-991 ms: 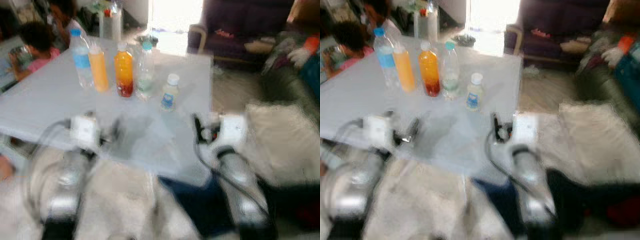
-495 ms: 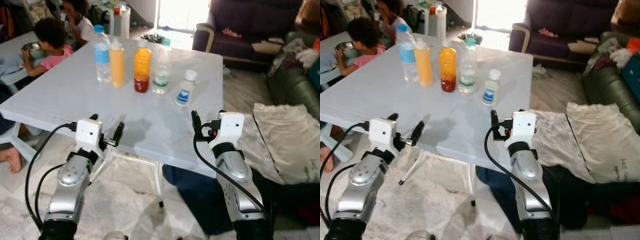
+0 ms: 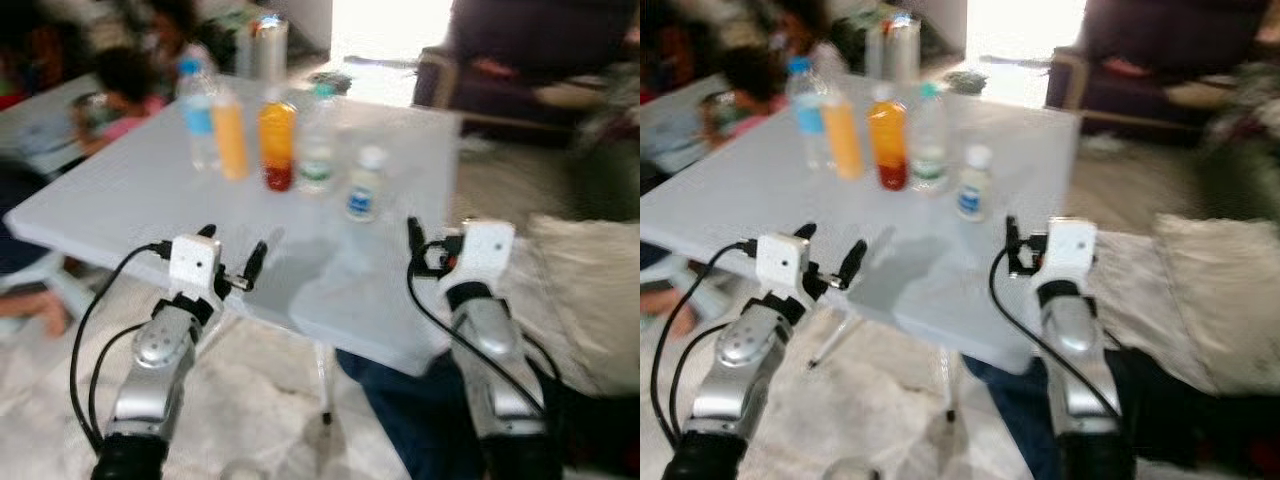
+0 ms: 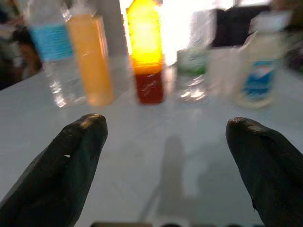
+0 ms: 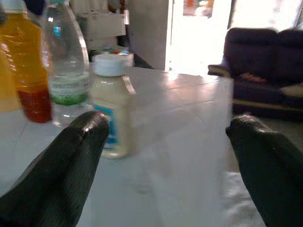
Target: Restocking fridge
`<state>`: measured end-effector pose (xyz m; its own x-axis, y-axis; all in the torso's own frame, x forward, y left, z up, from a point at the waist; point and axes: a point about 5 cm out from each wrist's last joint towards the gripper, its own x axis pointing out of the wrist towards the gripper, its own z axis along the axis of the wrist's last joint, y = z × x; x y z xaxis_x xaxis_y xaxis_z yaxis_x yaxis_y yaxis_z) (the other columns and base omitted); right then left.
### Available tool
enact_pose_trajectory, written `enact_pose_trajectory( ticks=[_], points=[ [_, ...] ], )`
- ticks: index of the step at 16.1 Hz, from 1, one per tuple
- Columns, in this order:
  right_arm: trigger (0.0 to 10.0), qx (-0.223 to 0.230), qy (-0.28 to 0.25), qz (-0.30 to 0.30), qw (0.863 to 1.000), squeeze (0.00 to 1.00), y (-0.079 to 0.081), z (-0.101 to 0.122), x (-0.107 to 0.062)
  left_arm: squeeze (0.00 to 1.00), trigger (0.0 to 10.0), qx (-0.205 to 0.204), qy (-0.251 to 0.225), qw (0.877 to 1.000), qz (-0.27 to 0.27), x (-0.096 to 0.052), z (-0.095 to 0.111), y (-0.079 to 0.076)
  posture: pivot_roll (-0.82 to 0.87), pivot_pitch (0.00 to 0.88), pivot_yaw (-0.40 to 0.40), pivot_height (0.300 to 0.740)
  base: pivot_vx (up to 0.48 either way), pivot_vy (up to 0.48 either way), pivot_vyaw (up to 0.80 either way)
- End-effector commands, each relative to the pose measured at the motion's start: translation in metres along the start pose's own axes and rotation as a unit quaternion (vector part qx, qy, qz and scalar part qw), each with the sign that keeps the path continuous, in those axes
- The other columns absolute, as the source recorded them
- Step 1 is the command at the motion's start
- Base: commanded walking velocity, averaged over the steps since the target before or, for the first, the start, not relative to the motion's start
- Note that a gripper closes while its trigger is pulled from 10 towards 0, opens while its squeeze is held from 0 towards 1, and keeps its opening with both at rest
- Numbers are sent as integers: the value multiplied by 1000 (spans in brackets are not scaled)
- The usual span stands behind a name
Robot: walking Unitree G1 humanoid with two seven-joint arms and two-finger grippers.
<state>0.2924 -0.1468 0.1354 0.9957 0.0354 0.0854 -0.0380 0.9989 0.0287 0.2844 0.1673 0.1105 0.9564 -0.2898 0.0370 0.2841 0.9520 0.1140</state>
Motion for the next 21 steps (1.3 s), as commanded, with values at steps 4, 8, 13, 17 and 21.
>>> enact_pose_trajectory(
  ticks=[4,8,13,17,21],
  points=[
    [10000,-5,1,-3,1000,0,2,-1,-5,0,10000,-5,-3,1000,-17,3,0,-3,44,32,-21,740,90,80,-133],
    [10000,-8,-2,-7,1000,0,2,-2,-5,0,10000,2,-6,999,-33,6,1,-9,43,25,-8,740,378,294,0],
    [10000,-7,-2,-7,1000,0,2,-2,-3,0,10000,-3,2,999,-43,-3,-5,-16,61,31,-14,740,464,0,0],
    [10000,-4,-2,3,1000,0,7,-3,0,0,10000,-11,0,999,-35,-5,-3,-14,75,34,-28,740,306,0,-505],
    [10000,-6,0,18,1000,0,11,-4,1,0,10000,-5,-2,1000,-19,-6,-2,-7,78,34,-31,740,0,0,0]
  ],
)
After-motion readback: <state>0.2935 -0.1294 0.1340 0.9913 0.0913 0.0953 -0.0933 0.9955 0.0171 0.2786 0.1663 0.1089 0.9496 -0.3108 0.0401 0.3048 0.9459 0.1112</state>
